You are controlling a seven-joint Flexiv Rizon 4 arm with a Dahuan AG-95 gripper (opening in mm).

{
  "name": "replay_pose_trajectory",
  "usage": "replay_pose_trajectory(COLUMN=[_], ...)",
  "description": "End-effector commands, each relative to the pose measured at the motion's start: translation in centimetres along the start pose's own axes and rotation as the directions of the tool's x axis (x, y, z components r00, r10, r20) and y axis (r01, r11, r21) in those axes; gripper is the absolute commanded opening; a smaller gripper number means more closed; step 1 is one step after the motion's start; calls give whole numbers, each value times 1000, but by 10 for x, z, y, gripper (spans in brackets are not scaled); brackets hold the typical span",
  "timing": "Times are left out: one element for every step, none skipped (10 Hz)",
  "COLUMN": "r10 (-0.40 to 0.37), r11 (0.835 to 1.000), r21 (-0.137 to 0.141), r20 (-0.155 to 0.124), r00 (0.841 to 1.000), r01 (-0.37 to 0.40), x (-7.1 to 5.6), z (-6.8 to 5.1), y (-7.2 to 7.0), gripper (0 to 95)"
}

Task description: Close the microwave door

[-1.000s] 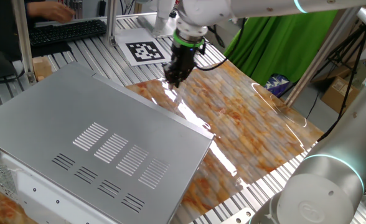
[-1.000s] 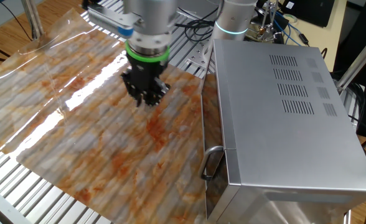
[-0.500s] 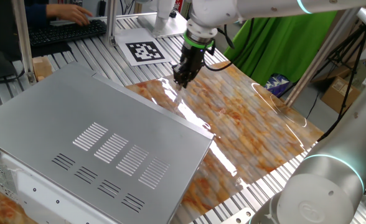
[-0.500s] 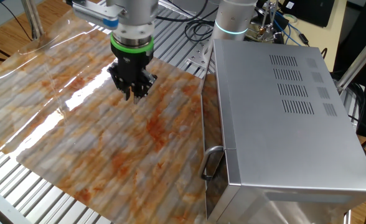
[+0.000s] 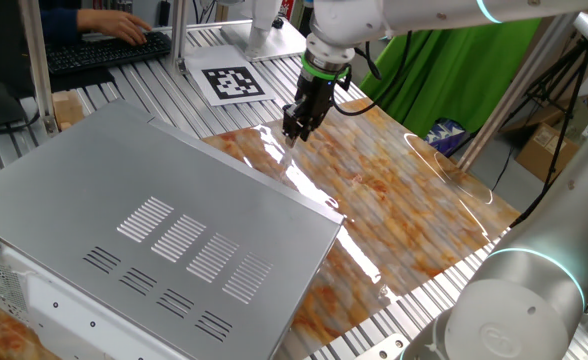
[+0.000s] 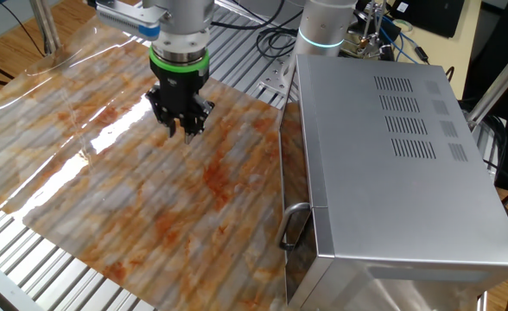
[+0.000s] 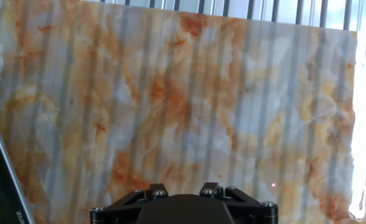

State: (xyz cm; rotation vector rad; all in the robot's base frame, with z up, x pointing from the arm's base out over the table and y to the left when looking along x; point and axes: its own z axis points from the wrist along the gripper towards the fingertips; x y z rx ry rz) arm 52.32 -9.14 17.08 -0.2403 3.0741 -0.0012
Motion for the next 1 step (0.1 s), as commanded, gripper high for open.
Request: replay_pose_trajectory(r10=[3], r11=[1000], r21=[1], r20=[-1], r00=[1000], r01=[-3], x=[0], z=[0], y=[1], gripper=[380])
